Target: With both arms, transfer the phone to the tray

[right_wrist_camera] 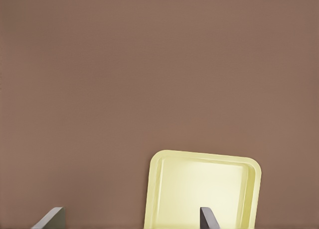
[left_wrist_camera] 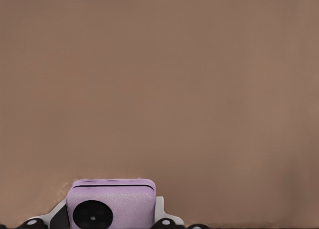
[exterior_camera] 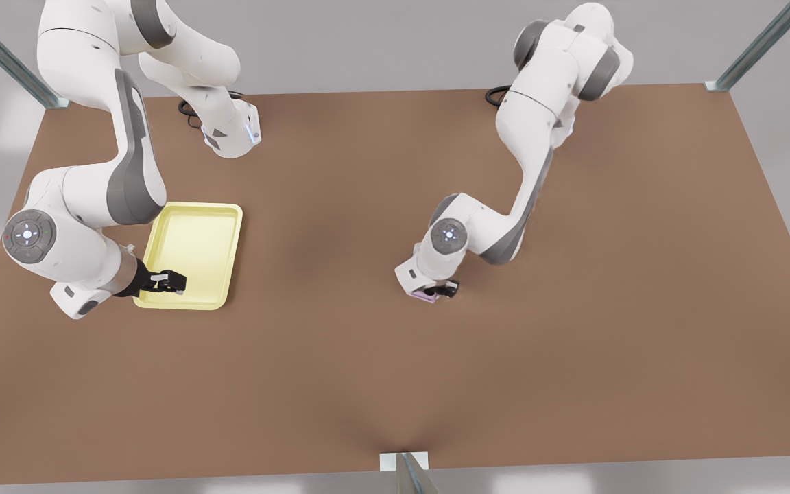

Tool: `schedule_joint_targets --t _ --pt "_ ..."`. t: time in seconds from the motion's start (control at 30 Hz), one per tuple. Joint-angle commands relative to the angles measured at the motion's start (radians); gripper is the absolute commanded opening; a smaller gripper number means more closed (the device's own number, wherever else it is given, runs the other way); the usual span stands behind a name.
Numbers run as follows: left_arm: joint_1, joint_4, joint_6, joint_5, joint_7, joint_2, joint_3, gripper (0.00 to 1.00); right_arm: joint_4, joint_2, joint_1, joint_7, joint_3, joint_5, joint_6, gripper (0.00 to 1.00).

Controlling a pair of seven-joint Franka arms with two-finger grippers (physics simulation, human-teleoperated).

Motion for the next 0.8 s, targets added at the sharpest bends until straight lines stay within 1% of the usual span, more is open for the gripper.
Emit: schedule_joint_targets --t 0.0,0.07,0.1,0.13,0.2,0.27,0.37,0.4,0.43,0.53,0.57,0.6,0.63,0.67,0.73,0.77 --pt "-0.085 0.102 -0.204 -0.038 -0.819 0.069 0.0 0.77 0.0 -0.001 0.001 0.005 0.0 -0.002 0.0 1.0" --pt "-0.097 0.184 -0.161 -0.045 -0.845 0.138 -0.003 0.77 0.0 -0.001 0.001 0.005 0.0 -0.001 0.0 1.0" --pt "-0.097 0.257 -0.157 -0.045 -0.864 0.181 -0.005 0.78 0.0 -0.001 0.001 0.003 0.002 -0.001 -0.002 1.0" --pt "-0.096 0.287 -0.127 -0.047 -0.871 0.21 -0.023 0.78 0.0 -0.001 0.001 -0.001 0.0 -0.001 0.0 1.0" --pt "-0.097 0.356 -0.02 -0.051 -0.884 0.274 -0.037 0.78 0.0 -0.001 -0.001 -0.005 0.002 0.001 -0.002 1.0" --pt "-0.093 0.361 0.103 -0.05 -0.864 0.322 -0.028 0.78 0.0 -0.001 -0.001 -0.006 0.0 0.001 -0.002 1.0" --pt "-0.104 0.361 0.145 -0.044 -0.844 0.342 -0.029 0.78 0.0 -0.001 -0.001 -0.005 0.002 -0.001 -0.002 1.0" --pt "-0.111 0.361 0.146 -0.044 -0.824 0.342 -0.031 0.83 0.0 -0.001 0.001 -0.005 0.002 -0.004 -0.002 1.0" --pt "-0.116 0.359 0.146 -0.044 -0.818 0.342 -0.031 1.0 0.0 -0.001 0.001 0.005 0.0 -0.001 -0.005 1.0" --pt "-0.114 0.355 0.12 -0.045 -0.822 0.314 -0.034 1.0 -0.001 0.0 -0.001 0.005 0.002 0.003 -0.005 1.0" --pt "-0.088 0.352 -0.043 -0.045 -0.812 0.241 -0.025 1.0 -0.001 -0.001 0.001 0.005 0.002 0.003 -0.002 1.0" --pt "0.013 0.35 -0.35 -0.044 -0.635 0.101 -0.023 1.0 -0.001 0.0 0.004 0.003 0.005 0.004 0.001 1.0" --pt "0.155 0.352 -0.59 -0.044 -0.411 -0.043 -0.022 1.0 0.0 0.008 0.008 -0.001 0.055 0.044 0.017 1.0" --pt "0.307 0.352 -0.699 -0.038 -0.243 -0.141 -0.022 1.0 -0.001 0.016 0.059 0.003 0.06 0.035 0.056 1.0" --pt "0.468 0.33 -0.823 0.077 0.02 -0.253 -0.02 1.0 -0.003 0.051 0.145 0.112 0.06 0.032 0.083 1.0" --pt "0.516 -0.008 -0.692 0.083 0.274 -0.475 -0.02 1.0 -0.013 0.071 0.179 0.149 0.06 0.024 0.136 1.0"
